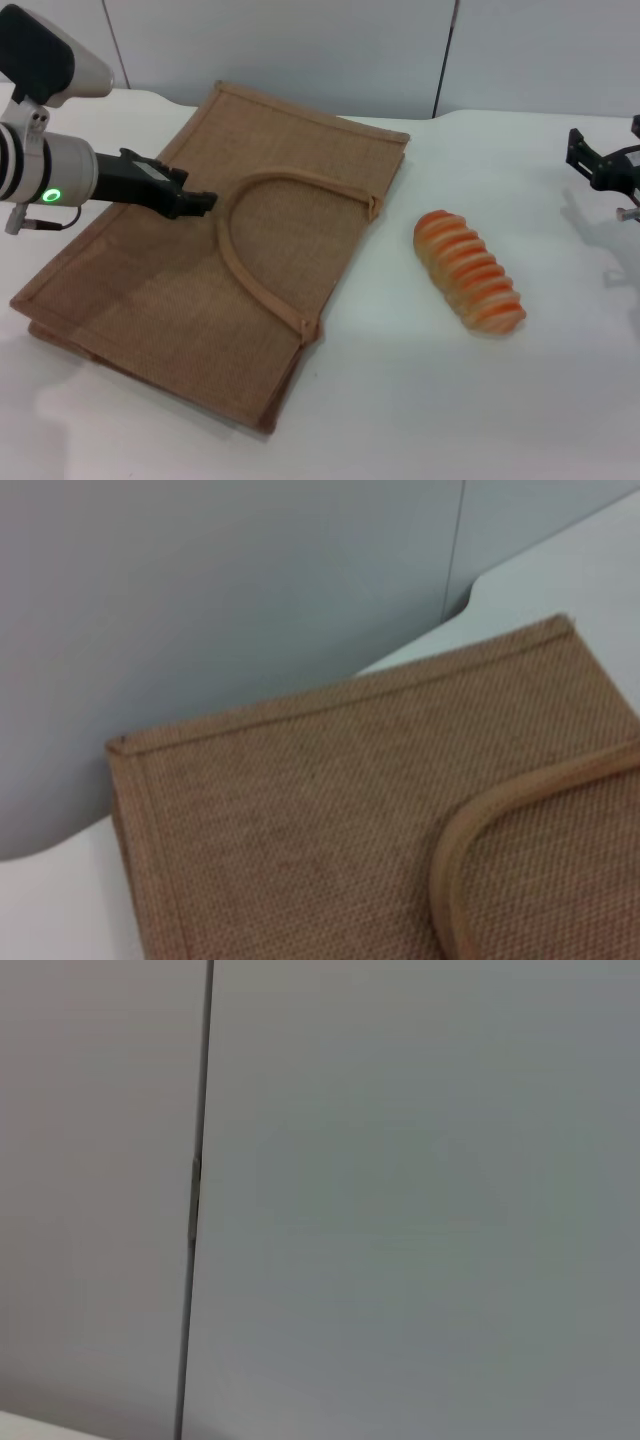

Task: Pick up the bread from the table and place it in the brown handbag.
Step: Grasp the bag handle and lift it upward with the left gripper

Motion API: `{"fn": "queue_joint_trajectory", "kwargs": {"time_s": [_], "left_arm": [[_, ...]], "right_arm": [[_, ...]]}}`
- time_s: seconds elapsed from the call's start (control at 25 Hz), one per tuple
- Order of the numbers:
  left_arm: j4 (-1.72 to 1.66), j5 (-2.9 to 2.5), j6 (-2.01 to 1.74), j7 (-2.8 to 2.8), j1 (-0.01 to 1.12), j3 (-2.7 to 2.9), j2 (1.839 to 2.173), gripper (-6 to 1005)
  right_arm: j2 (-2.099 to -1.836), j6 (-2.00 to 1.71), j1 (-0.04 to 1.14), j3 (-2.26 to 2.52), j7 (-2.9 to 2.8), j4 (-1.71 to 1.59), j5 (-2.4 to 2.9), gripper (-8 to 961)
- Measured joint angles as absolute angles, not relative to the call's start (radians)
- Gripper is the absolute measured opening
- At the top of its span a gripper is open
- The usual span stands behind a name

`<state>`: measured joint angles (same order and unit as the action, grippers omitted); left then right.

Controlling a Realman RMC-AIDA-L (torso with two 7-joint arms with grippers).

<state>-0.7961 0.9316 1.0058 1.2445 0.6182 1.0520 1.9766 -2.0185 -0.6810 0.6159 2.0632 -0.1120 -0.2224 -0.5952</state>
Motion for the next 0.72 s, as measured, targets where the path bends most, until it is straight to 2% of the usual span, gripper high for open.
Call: {"fn": "queue_joint_trajectory", "kwargs": {"time_s": [0.24, 0.72], "left_arm": [[-0.790, 0.903, 1.002, 1.217, 0.628, 1.035, 1.979, 516], [-0.778, 0.892, 0.997, 1.204, 0.658, 1.034, 1.980, 523]], "right_arm": [[-2.019, -0.681, 0.618, 2.063, -0.114, -0.222, -0.595, 863], [-2.019, -0.681, 0.626, 2.063, -0.120, -0.224, -0.595, 865]]}}
